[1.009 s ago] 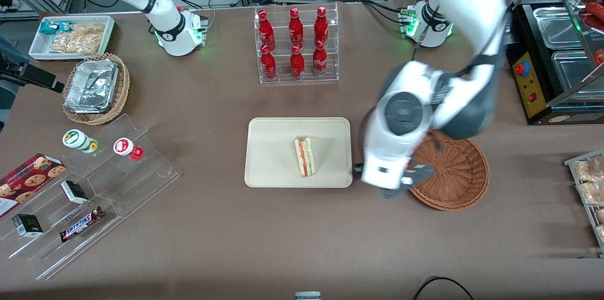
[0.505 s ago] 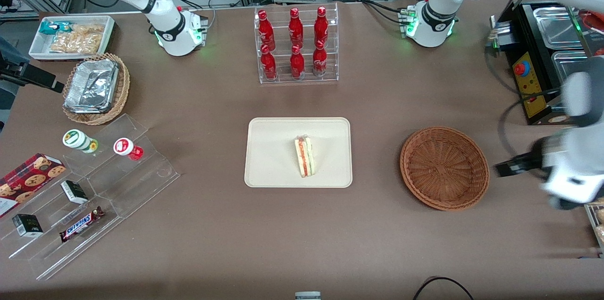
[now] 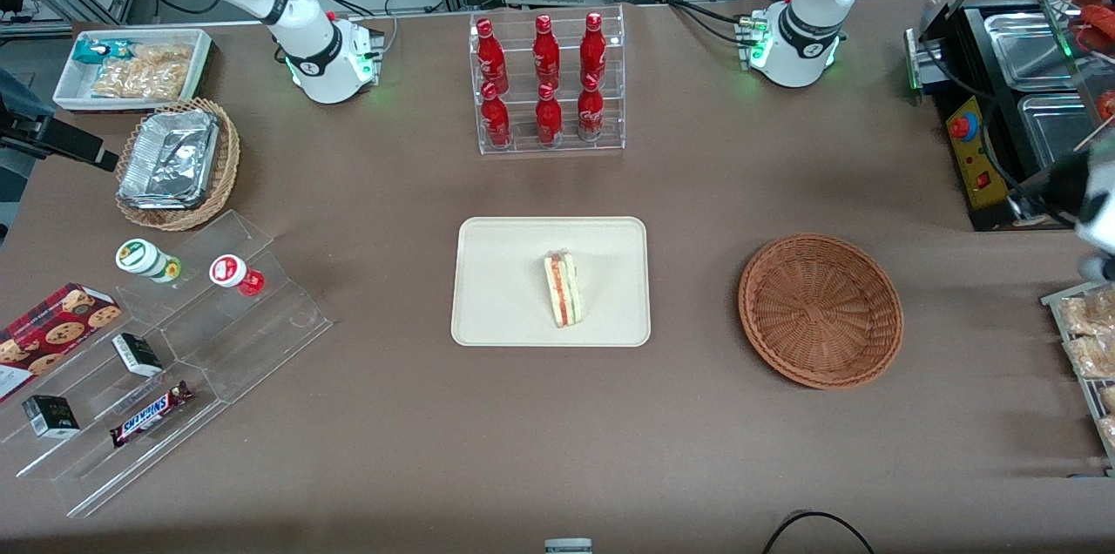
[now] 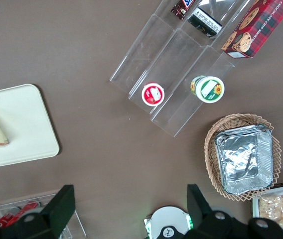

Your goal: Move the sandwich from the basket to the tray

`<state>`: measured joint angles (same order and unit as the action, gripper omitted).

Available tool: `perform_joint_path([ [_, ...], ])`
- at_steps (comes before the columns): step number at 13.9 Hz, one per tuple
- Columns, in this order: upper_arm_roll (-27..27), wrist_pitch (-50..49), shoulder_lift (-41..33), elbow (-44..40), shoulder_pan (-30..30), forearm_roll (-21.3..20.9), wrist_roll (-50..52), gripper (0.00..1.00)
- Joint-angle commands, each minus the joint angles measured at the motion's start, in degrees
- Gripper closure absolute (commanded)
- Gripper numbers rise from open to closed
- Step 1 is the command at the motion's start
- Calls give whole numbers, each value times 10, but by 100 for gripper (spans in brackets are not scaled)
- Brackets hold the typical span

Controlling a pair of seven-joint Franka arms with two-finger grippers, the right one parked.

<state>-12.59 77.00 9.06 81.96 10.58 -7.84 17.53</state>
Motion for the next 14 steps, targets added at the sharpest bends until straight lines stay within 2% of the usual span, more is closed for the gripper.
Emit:
perform_joint_path([
  [1,-1,-8,-36,20,2,13,3,0],
  [3,0,-39,-29,-14,3,34,1,0],
  [5,-3,-34,-33,-12,-2,35,0,0],
  [7,6,-35,-33,-10,-41,34,0,0],
  [9,19,-35,-41,-9,-53,44,5,0],
  [11,68,-36,-48,-8,-88,63,3,0],
  [12,76,-38,-55,-2,-88,86,2,0],
  [14,75,-36,-50,-1,-91,86,5,0],
])
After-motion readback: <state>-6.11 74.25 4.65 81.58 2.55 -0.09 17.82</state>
